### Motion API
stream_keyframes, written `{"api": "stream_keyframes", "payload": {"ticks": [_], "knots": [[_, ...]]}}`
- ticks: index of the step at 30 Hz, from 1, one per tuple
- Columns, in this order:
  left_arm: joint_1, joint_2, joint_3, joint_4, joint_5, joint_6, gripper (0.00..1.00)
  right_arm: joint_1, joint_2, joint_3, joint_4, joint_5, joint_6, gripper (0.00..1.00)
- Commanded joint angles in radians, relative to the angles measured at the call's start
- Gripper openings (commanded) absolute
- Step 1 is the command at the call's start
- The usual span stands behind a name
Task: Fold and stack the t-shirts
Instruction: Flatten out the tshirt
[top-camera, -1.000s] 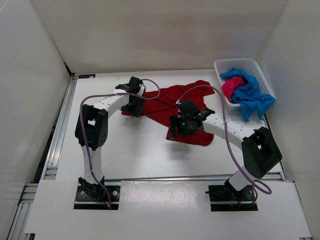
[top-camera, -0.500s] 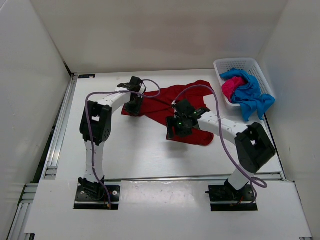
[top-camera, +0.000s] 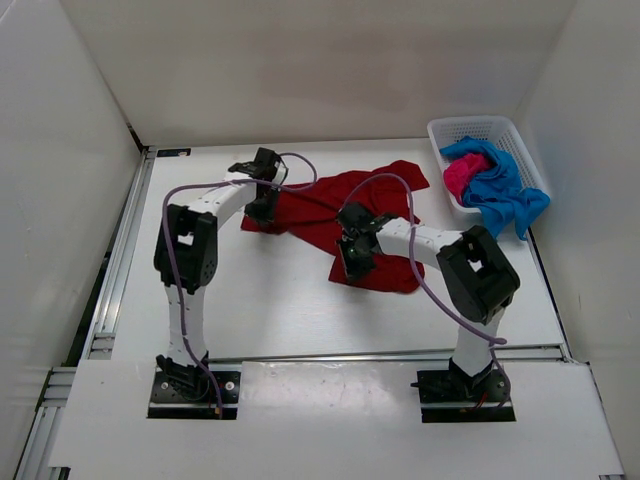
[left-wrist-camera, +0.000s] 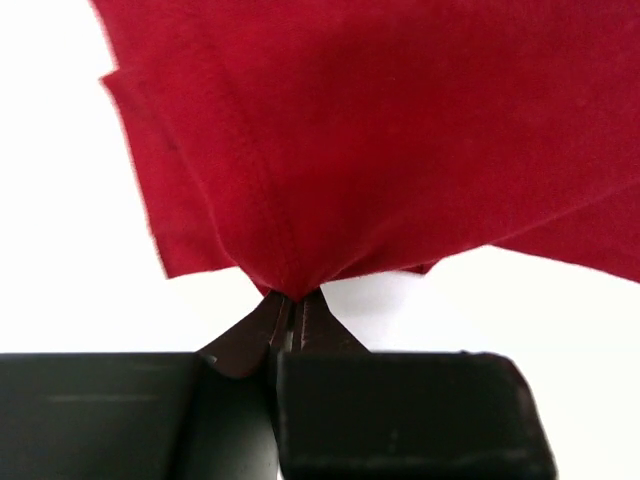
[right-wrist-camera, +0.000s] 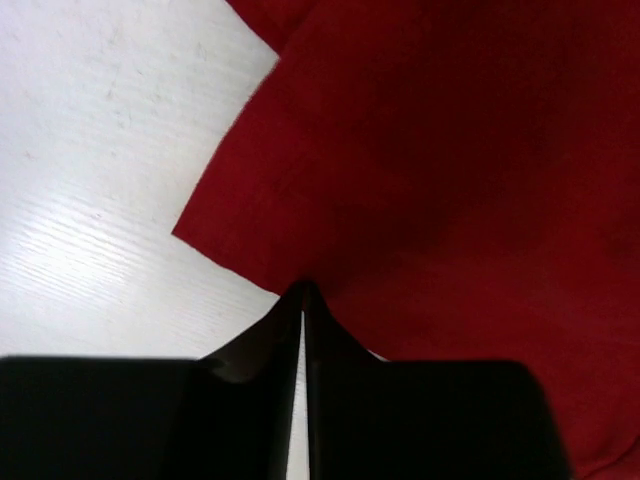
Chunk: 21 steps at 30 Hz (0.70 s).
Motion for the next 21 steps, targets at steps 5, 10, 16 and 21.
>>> {"api": "stream_keyframes", "payload": {"ticks": [5,10,16,21], "knots": [[0.126,-0.258,-0.073,-0.092,-0.087,-0.001,0.1,0.006,-0.258,-0.198,-0.14,0.042,0.034,0.0],[0.137,-0.403,-0.17,-0.218,-0.069,-0.001,0.1,-0.058,-0.487,-0.369,-0.268,0.033,0.143,0.0],[0.101,-0.534,-0.286,-0.289,-0.029,-0.001,0.1,-0.17,-0.657,-0.441,-0.231,0.022,0.271,0.46],[0.101,-0.534,-0.311,-0.277,-0.05,-0.001,0.1,-0.27,-0.63,-0.485,-0.064,-0.043,0.311,0.77]]}}
